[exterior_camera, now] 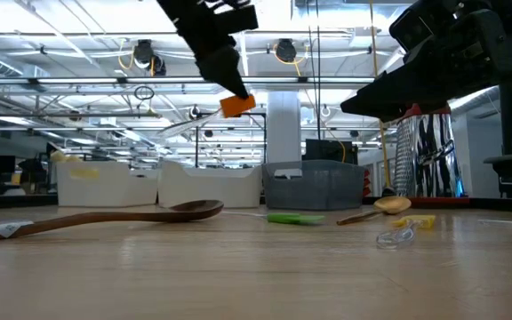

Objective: Pick & Place Kitchen Items
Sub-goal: Put the orange spatula into the right white bin

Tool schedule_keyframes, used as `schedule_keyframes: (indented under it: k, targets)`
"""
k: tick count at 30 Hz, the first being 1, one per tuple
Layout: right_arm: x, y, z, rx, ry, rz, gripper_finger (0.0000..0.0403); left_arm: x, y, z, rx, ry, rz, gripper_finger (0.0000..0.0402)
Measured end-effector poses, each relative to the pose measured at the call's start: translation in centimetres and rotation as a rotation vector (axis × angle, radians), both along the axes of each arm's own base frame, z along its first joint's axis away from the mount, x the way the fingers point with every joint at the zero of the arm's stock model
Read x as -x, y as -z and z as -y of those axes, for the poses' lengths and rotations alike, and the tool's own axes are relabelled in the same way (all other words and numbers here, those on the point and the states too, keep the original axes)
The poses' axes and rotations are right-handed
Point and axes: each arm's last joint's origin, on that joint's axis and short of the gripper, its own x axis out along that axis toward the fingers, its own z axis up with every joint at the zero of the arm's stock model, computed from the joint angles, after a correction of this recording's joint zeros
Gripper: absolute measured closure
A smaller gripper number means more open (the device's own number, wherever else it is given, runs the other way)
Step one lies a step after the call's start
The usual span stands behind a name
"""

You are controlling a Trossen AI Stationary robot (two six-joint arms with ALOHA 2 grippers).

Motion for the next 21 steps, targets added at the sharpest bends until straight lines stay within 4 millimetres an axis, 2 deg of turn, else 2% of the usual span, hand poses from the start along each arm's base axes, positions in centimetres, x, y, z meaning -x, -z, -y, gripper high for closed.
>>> schedule_keyframes:
  k: [6,11,15,21]
  targets:
    - [0.0,0.0,0.0,0.0,0.0,0.0,0.019,0.4,-0.4,-4.4,-0.015,-0.021,0.002,0.0401]
    - [0.0,0.0,0.0,0.0,0.0,0.0,0.019,0.5,0.4,-7.2,0.003,-0.067,-0.006,0.0401]
    - [0.0,0.0,0.0,0.0,0.0,0.0,0.019,0.0,1.5,-8.7,0.041,-0.053,0.008,0.0401]
    - [0.0,-0.1,0.0,-0.007,0.002,0.005,0.019,-1.0,4.2,-10.1,0.033,-0.043,-0.06,0.0401]
